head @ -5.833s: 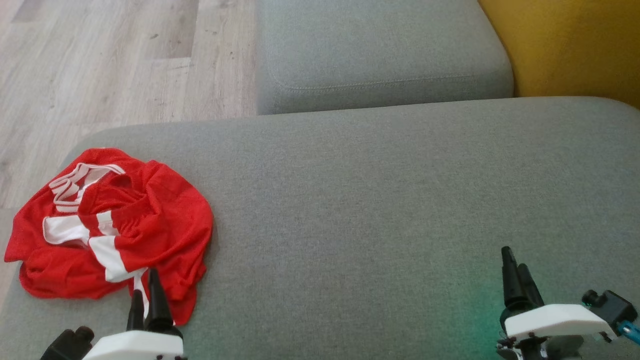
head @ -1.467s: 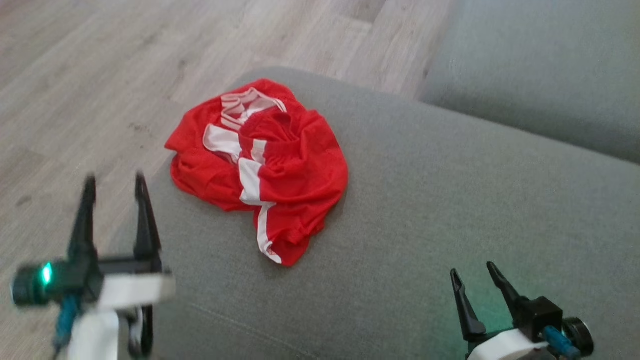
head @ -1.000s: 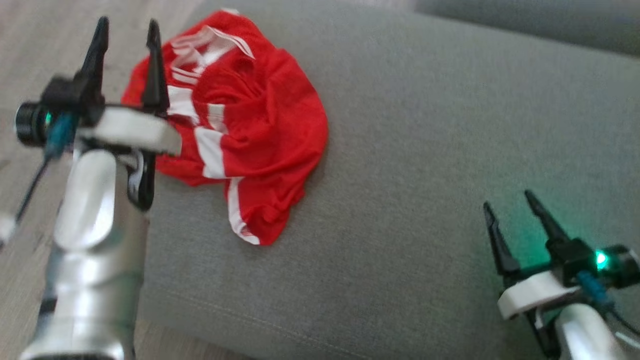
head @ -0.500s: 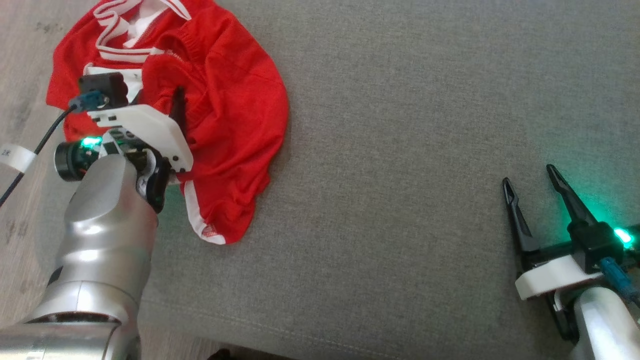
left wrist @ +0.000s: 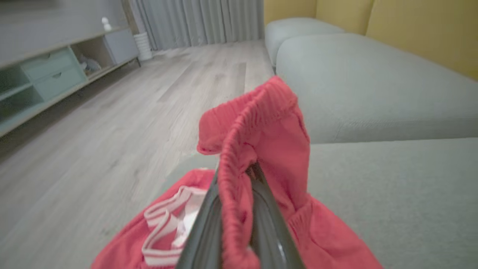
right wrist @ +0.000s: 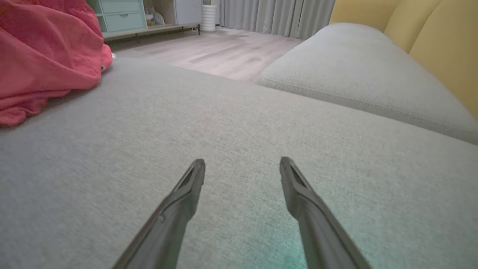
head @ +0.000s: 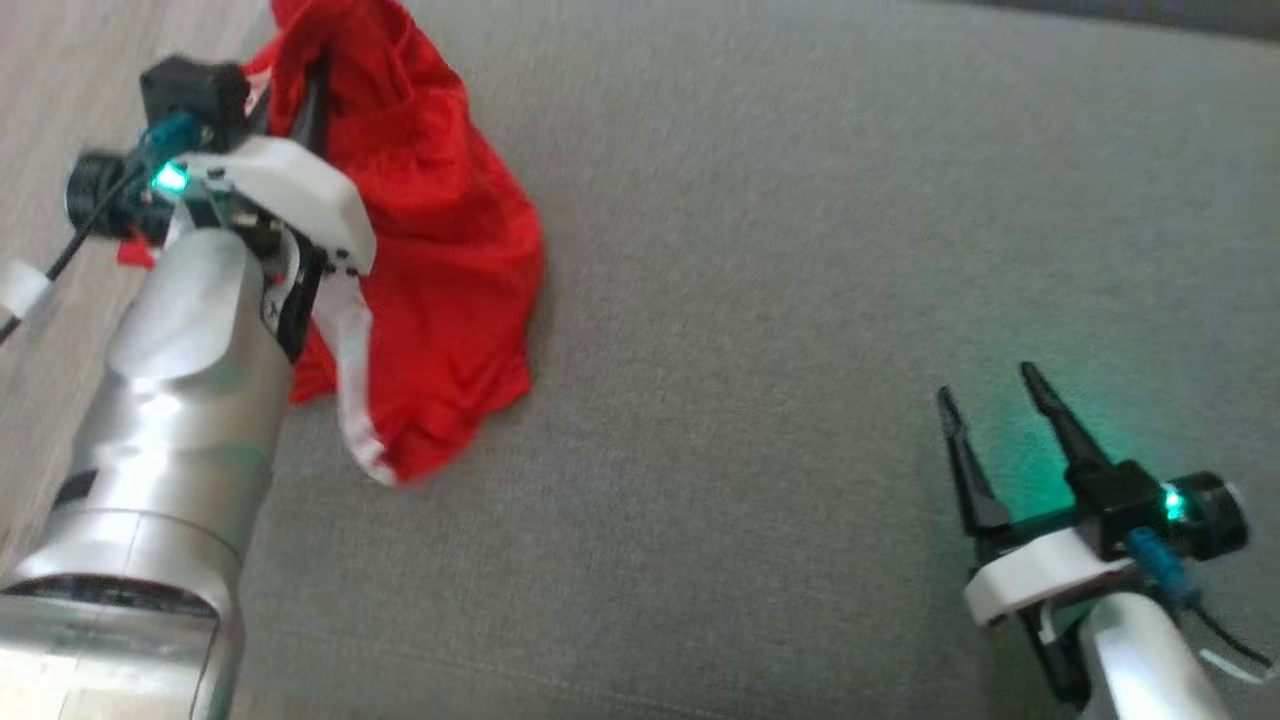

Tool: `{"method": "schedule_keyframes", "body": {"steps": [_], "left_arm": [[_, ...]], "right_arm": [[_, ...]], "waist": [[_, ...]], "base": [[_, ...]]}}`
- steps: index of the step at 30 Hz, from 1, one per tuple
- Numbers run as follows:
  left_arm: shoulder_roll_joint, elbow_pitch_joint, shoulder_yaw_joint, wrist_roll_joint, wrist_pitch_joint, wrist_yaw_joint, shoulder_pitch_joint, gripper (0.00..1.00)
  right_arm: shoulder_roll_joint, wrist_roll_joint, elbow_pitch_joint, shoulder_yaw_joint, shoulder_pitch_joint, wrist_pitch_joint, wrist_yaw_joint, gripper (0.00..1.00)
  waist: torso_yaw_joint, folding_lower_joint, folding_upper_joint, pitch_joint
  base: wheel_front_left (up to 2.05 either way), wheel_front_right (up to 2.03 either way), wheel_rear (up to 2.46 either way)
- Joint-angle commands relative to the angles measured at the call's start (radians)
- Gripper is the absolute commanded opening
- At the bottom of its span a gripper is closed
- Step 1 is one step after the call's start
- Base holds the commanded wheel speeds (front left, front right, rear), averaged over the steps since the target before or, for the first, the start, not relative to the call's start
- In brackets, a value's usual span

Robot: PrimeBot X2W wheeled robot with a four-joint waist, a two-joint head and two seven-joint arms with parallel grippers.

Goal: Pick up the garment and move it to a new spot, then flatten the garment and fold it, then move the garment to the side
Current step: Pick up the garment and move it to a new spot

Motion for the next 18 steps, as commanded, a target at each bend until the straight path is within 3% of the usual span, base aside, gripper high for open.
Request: {"method": "schedule_keyframes", "body": {"steps": [1,7,12,18], "left_arm": [[0.055,-0.058,-0.019,0.006,-0.018,0.002,-0.073,0.0],[0.07,-0.173,-0.16,-0.038,0.001,0.002,-0.135,0.0],[0.088,-0.295,-0.261,-0.099,0.025,0.002,-0.185,0.0],[0.069,-0.372,-0.289,-0.181,0.024,0.002,-0.236,0.0]], "right_arm": [[0.016,0.015,-0.018,0.031,0.005,-0.006,0.007,1.0],[0.06,0.039,-0.002,0.059,0.032,-0.006,0.007,1.0],[0.078,0.054,-0.004,0.069,0.044,-0.006,0.007,1.0],[0.084,0.068,-0.005,0.067,0.045,-0.006,0.007,1.0]], "waist": [[-0.064,0.0001,0.0,-0.106],[-0.202,0.0001,0.0,-0.231],[-0.345,0.0001,0.0,-0.267],[-0.481,0.0001,0.0,-0.272]], "base": [[0.0,0.0,0.0],[0.0,0.0,0.0],[0.0,0.0,0.0],[0.0,0.0,0.0]]}}
